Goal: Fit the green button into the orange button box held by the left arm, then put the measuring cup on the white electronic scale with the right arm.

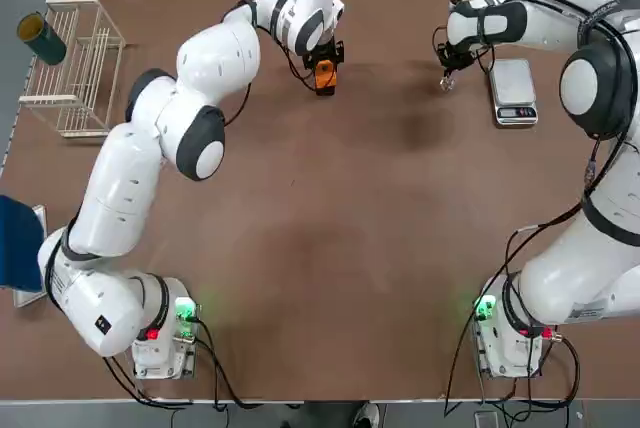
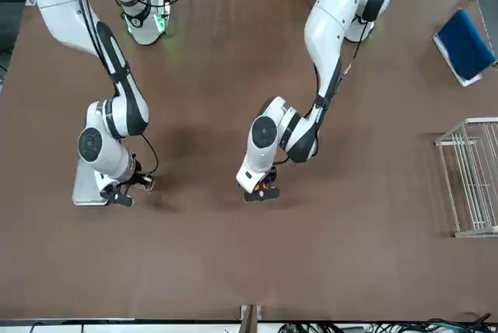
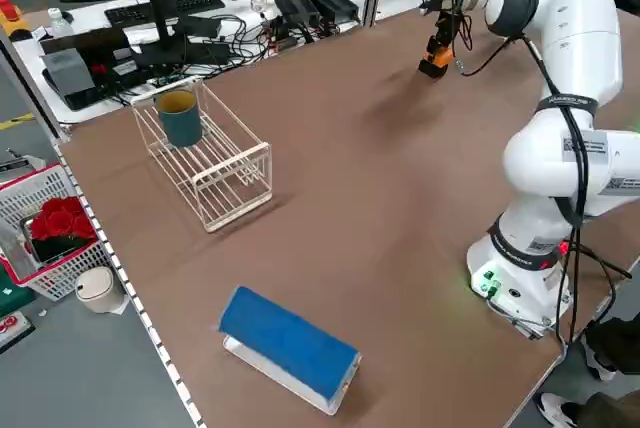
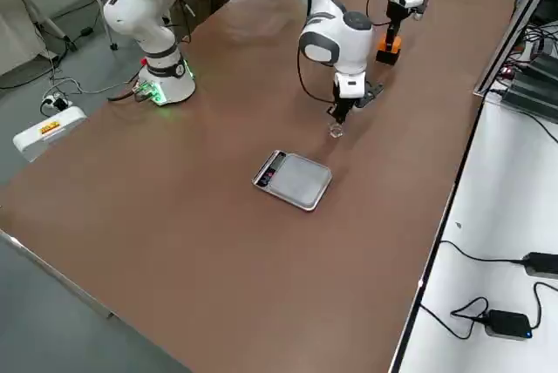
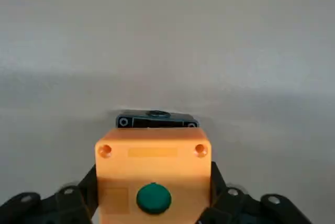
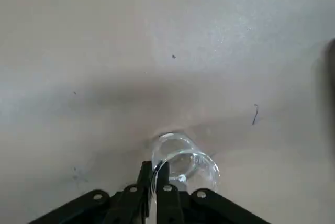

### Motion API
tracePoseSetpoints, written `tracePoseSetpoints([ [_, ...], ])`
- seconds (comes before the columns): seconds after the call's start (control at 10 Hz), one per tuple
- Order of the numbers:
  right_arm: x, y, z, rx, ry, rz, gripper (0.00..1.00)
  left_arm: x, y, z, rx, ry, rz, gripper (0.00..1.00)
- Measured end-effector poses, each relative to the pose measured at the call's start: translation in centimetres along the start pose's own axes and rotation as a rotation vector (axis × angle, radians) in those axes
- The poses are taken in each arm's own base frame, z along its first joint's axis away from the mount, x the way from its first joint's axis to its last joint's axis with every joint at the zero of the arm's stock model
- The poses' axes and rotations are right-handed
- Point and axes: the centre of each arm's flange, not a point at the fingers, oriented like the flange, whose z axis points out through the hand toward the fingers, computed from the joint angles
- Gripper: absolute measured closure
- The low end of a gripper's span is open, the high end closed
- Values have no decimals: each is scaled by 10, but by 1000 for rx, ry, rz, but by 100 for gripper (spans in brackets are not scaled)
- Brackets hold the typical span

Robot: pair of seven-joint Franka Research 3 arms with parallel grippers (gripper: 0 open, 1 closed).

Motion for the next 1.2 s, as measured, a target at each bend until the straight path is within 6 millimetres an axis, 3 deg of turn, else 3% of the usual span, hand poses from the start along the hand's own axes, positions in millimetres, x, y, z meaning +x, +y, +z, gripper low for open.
tracePoseSetpoints([
  [0.4,5,-3,-17,-17,1,-16,93,0,0,1,-3,3,0,21],
  [0.7,7,5,-56,-65,27,-47,93,0,0,1,-4,5,0,21],
  [0.9,15,41,-72,-97,36,-73,93,0,0,1,-4,5,0,21],
  [1.2,24,113,-72,-140,17,-157,93,0,0,1,-5,6,0,21],
])
